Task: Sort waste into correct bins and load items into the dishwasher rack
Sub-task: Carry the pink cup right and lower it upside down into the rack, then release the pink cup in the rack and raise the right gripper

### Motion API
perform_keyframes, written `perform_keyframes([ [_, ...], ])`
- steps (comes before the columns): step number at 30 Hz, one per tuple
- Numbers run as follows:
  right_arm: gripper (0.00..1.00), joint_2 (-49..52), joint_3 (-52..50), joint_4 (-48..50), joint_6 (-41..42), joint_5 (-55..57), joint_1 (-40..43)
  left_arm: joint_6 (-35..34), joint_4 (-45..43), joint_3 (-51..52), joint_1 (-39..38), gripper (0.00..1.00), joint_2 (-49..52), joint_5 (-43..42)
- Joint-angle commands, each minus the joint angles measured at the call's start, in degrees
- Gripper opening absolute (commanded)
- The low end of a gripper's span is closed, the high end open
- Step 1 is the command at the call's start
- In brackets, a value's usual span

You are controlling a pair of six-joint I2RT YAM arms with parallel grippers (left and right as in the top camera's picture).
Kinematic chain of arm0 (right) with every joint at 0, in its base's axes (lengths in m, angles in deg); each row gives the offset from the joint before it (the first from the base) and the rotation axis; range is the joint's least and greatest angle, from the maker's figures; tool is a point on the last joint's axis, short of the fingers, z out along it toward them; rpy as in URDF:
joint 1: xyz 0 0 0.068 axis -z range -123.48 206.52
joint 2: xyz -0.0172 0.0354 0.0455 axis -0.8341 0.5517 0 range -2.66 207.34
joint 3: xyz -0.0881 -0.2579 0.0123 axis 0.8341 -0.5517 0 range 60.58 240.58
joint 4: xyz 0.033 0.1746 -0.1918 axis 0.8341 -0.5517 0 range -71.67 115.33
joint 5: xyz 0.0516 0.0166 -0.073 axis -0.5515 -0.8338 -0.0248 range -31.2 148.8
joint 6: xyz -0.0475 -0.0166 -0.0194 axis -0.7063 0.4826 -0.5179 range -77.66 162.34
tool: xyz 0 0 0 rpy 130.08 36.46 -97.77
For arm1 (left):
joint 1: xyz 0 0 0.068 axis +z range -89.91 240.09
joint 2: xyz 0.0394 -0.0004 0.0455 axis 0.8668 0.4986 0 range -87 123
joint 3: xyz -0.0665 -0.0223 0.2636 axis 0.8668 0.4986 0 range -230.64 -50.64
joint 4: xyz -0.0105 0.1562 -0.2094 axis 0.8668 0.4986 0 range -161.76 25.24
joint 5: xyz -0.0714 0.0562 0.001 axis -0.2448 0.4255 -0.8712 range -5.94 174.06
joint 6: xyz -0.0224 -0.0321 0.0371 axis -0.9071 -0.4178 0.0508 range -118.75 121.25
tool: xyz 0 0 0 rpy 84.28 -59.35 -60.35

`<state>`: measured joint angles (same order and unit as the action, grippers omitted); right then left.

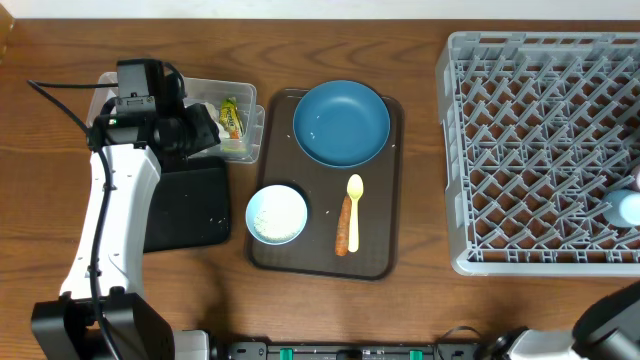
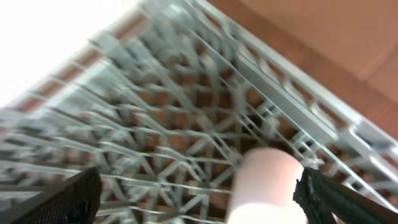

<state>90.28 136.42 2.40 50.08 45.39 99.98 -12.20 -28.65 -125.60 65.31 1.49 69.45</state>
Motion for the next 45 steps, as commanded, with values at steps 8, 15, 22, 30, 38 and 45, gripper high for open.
perform_keyframes([
  [8, 0.99, -2.0, 1.1, -8.4, -0.1, -10.4, -8.0, 0.8, 0.3, -0.3, 0.2, 0.48, -0.3, 0.7],
  [15, 0.97, -1.9, 1.1, -20.2, 7.2, 15.3, -10.2, 0.8, 0.6, -0.3, 0.2, 0.48, -0.3, 0.8],
  [22, 0.54, -1.9, 1.1, -18.1, 5.1, 17.6, -8.4, 0.8, 0.6, -0.3, 0.2, 0.49, -0.3, 0.7],
  [30, 0.17, -1.7, 0.2, -17.5, 5.1, 18.9, -7.3, 0.8, 0.6, -0.3, 0.2, 0.49, -0.1, 0.7],
  [38, 0.15, 1.4, 0.2, -16.3, 5.1, 20.5, -4.2, 0.8, 0.6, -0.3, 0.2, 0.49, -0.1, 0.7],
  [45, 0.12, 4.8, 0.2, -13.2, 5.1, 20.5, -2.5, 0.8, 0.6, -0.3, 0.2, 0.49, -0.1, 0.7],
])
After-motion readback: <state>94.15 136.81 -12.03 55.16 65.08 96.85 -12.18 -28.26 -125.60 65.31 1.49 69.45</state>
